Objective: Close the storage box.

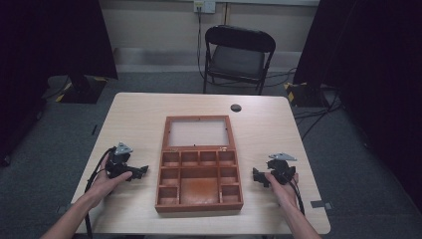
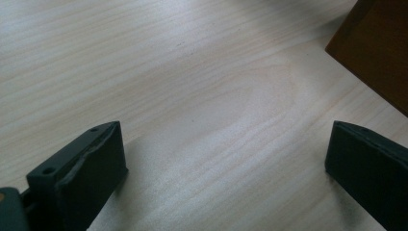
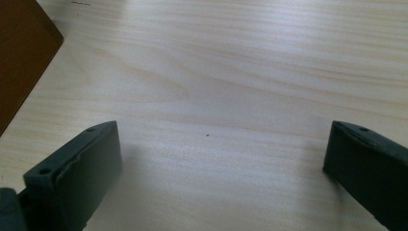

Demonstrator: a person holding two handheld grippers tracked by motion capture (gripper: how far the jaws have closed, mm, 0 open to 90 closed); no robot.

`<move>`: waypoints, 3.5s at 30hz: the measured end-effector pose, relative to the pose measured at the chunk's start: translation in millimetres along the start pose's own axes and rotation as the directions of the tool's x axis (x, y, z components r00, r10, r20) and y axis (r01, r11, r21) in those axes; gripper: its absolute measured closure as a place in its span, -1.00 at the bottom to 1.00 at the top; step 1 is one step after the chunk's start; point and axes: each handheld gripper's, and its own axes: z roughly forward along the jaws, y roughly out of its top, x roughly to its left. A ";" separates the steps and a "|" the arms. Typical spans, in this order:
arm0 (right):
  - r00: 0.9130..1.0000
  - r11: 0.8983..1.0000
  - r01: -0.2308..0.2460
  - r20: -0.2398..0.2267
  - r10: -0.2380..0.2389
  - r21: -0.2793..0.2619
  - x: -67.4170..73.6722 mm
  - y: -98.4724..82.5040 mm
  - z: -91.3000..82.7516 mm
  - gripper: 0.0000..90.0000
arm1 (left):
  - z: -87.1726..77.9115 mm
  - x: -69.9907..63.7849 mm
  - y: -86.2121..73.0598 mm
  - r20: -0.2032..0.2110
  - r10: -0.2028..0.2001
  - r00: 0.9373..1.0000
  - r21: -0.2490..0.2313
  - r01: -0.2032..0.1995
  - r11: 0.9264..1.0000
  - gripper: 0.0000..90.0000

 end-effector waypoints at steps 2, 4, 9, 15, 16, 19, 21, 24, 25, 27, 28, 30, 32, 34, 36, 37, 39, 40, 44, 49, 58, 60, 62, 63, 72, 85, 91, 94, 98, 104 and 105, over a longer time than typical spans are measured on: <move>1.000 1.000 0.000 0.000 0.000 0.000 0.0 0.0 0.0 -1.00 | -0.4 -0.2 1.1 0.001 0.000 1.000 0.015 0.000 1.000 -1.00; 1.000 1.000 0.003 -0.005 -0.003 0.006 -0.2 0.5 -0.3 -1.00 | -0.5 -1.3 2.4 0.008 -0.009 1.000 0.025 0.008 1.000 -1.00; 1.000 1.000 0.005 -0.012 -0.005 0.021 0.0 1.9 -1.0 -1.00 | -4.9 -0.4 3.8 0.009 -0.029 1.000 0.023 0.029 0.999 -0.80; 1.000 1.000 0.014 -0.022 -0.014 0.003 2.1 3.8 -3.4 -0.69 | -7.2 0.2 6.4 0.039 -0.041 0.998 0.021 0.041 0.999 -0.65; 1.000 1.000 0.010 -0.030 -0.010 0.005 2.9 4.2 -3.9 -0.69 | -8.2 -0.7 8.0 0.042 -0.034 0.999 0.020 0.033 0.999 -0.64; 0.998 1.000 0.025 -0.065 -0.025 -0.002 4.6 6.8 -5.6 -0.69 | -12.6 -2.4 13.5 0.056 -0.051 0.997 -0.017 0.052 0.999 -0.64; 0.997 0.999 0.041 -0.071 -0.041 -0.008 7.0 8.0 -6.0 -0.68 | -14.2 -2.4 17.7 0.074 -0.065 0.995 -0.022 0.067 0.997 -0.64; 0.990 0.994 0.105 -0.096 -0.104 0.010 13.8 9.2 -4.8 -0.59 | -15.6 -3.3 20.9 0.082 -0.075 0.994 -0.035 0.078 0.996 -0.65; 0.985 0.990 0.139 -0.104 -0.137 0.022 17.6 8.6 -4.9 -0.60 | -17.0 -4.5 22.2 0.087 -0.071 0.994 -0.050 0.075 0.996 -0.65; 0.982 0.991 0.134 -0.138 -0.129 0.022 22.6 8.7 -4.1 -0.60 | -18.1 -5.5 22.9 0.088 -0.078 0.993 -0.053 0.083 0.995 -0.64; 0.980 0.991 0.135 -0.148 -0.130 0.021 24.2 9.5 -4.1 -0.58 | -21.4 -5.7 26.9 0.102 -0.072 0.992 -0.049 0.077 0.996 -0.64; 0.978 0.990 0.140 -0.159 -0.137 0.006 27.0 13.3 -6.2 -0.60 | -24.9 -4.5 34.9 0.096 -0.077 0.992 -0.069 0.084 0.994 -0.64; 0.976 0.990 0.142 -0.161 -0.144 -0.024 28.8 20.2 -8.4 -0.58 | -26.7 -4.2 38.7 0.089 -0.105 0.991 -0.116 0.115 0.987 -0.64; 0.975 0.989 0.146 -0.166 -0.150 -0.040 29.8 26.5 -8.0 -0.56 | -25.9 -3.7 44.3 0.105 -0.112 0.988 -0.092 0.122 0.988 -0.64; 0.973 0.988 0.145 -0.173 -0.153 -0.057 30.1 34.1 -6.8 -0.56 | -25.3 -4.0 50.1 0.104 -0.102 0.989 -0.086 0.111 0.990 -0.63; 0.972 0.988 0.142 -0.177 -0.152 -0.064 30.2 38.2 -6.4 -0.56 | -25.4 -3.8 51.4 0.095 -0.102 0.990 -0.107 0.112 0.988 -0.62; 0.972 0.988 0.140 -0.180 -0.151 -0.071 29.8 42.6 -5.7 -0.55 | -24.3 -4.3 53.0 0.096 -0.111 0.989 -0.115 0.122 0.986 -0.61; 0.973 0.987 0.135 -0.179 -0.149 -0.091 29.2 50.8 -4.6 -0.57 | -21.9 -3.4 56.4 0.112 -0.094 0.989 -0.077 0.103 0.992 -0.61; 0.968 0.981 0.147 -0.185 -0.169 -0.124 31.2 64.8 -1.7 -0.57 | -20.2 -2.5 63.3 0.082 -0.094 0.992 -0.090 0.102 0.991 -0.60; 0.957 0.984 0.104 -0.254 -0.139 -0.145 36.0 84.8 4.0 -0.58 | -11.8 -8.2 72.7 0.089 -0.079 0.993 -0.100 0.088 0.991 -0.57; 0.940 0.976 0.134 -0.289 -0.180 -0.171 57.2 117.5 23.1 -0.58 | 7.3 -16.9 93.0 0.127 -0.117 0.985 -0.119 0.132 0.984 -0.52; 0.936 0.978 0.140 -0.300 -0.182 -0.156 61.4 119.7 32.6 -0.58 | 14.6 -17.4 93.7 0.121 -0.139 0.983 -0.101 0.151 0.983 -0.52; 0.930 0.984 0.121 -0.331 -0.157 -0.128 64.5 119.5 41.9 -0.58 | 21.3 -16.5 94.6 0.133 -0.148 0.980 -0.066 0.158 0.985 -0.50; 0.932 0.984 0.131 -0.324 -0.162 -0.117 66.7 119.1 46.2 -0.58 | 23.3 -16.0 94.7 0.136 -0.161 0.977 -0.063 0.171 0.983 -0.50; 0.934 0.987 0.129 -0.324 -0.153 -0.094 76.5 110.3 62.2 -0.59 | 25.2 -14.6 92.8 0.174 -0.194 0.965 -0.046 0.205 0.978 -0.52; 0.942 0.992 0.094 -0.315 -0.115 -0.082 77.9 102.5 55.8 -0.57 | 39.5 -18.3 90.0 0.197 -0.215 0.957 -0.001 0.219 0.976 -0.58; 0.938 0.994 0.077 -0.331 -0.099 -0.078 75.2 100.3 55.8 -0.59 | 42.9 -17.1 89.6 0.223 -0.227 0.948 0.004 0.232 0.973 -0.60; 0.930 0.996 0.052 -0.360 -0.073 -0.068 71.8 100.1 58.6 -0.61 | 46.5 -15.5 90.0 0.231 -0.230 0.945 0.007 0.235 0.972 -0.65; 0.926 0.998 0.040 -0.374 -0.059 -0.057 70.1 100.4 60.0 -0.62 | 48.5 -14.9 89.7 0.230 -0.237 0.944 0.007 0.242 0.970 -0.76; 0.907 0.999 -0.016 -0.421 0.000 -0.034 64.6 98.9 66.9 -0.69 | 48.5 -16.1 90.1 0.219 -0.226 0.949 0.002 0.231 0.973 -0.76; 0.904 0.999 -0.018 -0.428 0.002 -0.032 64.0 98.6 67.4 -0.70 | 48.6 -16.0 90.0 0.218 -0.226 0.950 0.000 0.231 0.973 -0.76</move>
